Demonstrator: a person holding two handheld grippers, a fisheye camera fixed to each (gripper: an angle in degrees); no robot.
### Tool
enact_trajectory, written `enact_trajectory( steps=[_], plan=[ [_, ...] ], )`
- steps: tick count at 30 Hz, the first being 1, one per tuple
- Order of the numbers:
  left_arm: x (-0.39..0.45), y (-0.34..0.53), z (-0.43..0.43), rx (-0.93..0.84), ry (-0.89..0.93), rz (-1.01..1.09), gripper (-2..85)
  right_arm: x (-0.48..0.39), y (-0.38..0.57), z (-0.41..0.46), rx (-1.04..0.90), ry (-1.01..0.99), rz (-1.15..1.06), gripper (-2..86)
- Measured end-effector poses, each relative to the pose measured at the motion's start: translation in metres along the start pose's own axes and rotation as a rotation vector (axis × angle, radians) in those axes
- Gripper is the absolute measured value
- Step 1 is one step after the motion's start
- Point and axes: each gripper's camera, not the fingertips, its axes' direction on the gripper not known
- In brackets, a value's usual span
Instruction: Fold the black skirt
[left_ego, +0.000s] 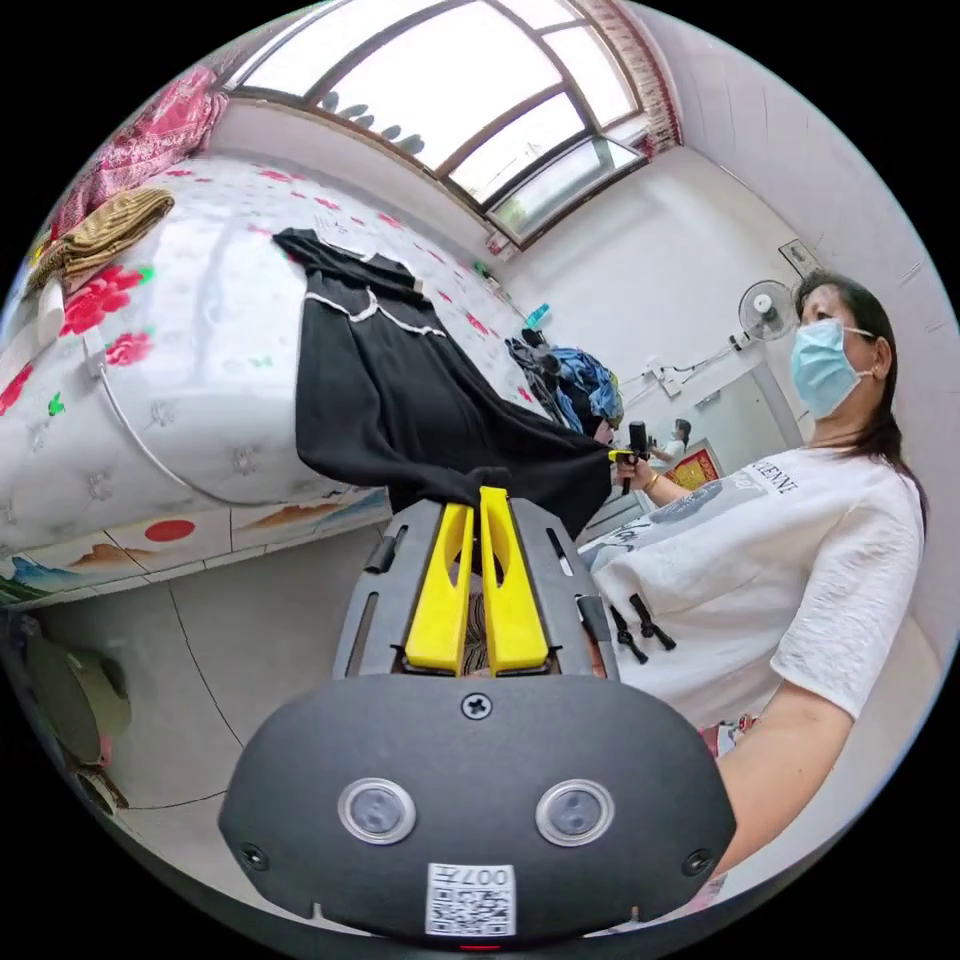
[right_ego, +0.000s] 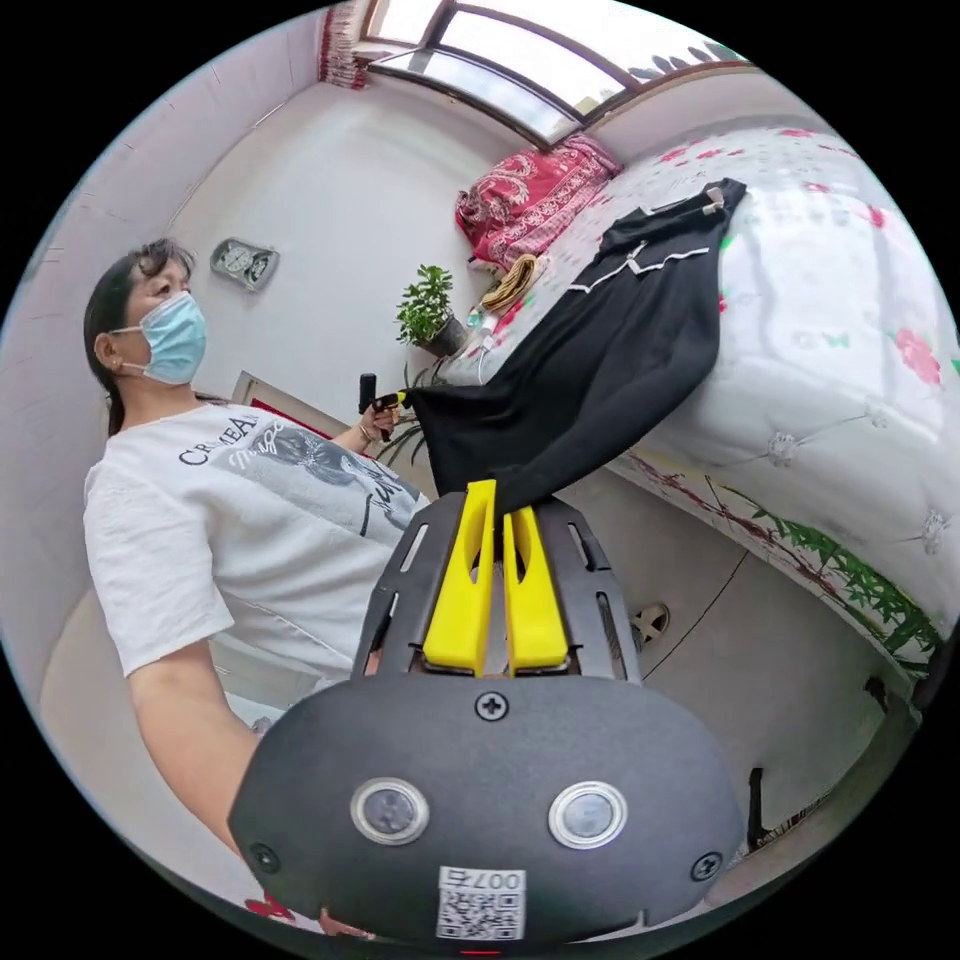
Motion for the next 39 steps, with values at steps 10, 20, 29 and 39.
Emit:
enact_trajectory(
  steps=[10, 20, 29, 39],
  plan=[
    [0.000, -0.110, -0.011, 0.109, 0.004, -0.259, -1.0, 0.083, -0.099, -0.059, 0.294, -0.176, 0.465, -0.5],
    [-0.111, -0.280, 0.042, 0.187, -0.022, -0.648, -1.0, 0.189, -0.253, -0.047, 0.531, -0.070, 0.718, -0.4],
    [-0.115, -0.326, 0.102, 0.007, -0.097, -0.686, -0.9, 0.231, -0.273, -0.005, 0.678, 0.045, 0.759, 4.5],
    [0.004, -0.325, 0.047, 0.058, -0.255, -0.494, -0.7, 0.178, -0.286, 0.017, 0.522, 0.372, 0.485, 9.7]
  ],
)
